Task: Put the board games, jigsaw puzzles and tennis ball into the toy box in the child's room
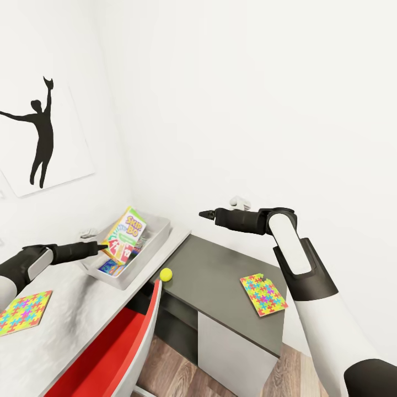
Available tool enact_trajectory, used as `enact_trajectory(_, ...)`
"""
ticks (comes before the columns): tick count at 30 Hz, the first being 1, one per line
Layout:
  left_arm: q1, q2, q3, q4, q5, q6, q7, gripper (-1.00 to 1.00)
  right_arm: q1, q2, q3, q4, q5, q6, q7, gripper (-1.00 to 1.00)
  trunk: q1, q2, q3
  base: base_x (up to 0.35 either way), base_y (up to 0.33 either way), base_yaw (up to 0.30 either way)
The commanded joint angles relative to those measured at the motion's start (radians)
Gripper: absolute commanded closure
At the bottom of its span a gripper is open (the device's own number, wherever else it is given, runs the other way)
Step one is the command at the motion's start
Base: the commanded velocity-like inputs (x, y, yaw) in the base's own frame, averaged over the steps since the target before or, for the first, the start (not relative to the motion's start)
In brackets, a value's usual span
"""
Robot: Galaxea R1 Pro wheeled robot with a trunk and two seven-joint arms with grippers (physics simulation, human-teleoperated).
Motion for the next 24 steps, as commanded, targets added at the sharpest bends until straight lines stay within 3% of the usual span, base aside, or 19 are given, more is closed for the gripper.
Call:
enact_trajectory(1,-0.001,0.001,-0.004,0.000,0.010,0.008,-0.003,1.00,-0.001,0.000,0.001,-0.001,-0.009,0.001,-0.010,-1.00,0.001,-0.002,-0.002,0.000,0.000,0.000)
enact_trajectory(24,-0.001,0.001,-0.004,0.002,0.011,0.003,-0.008,1.00,-0.001,-0.002,0.001,-0.002,-0.008,0.001,-0.010,-1.00,0.001,-0.002,-0.002,0.000,0.000,0.000)
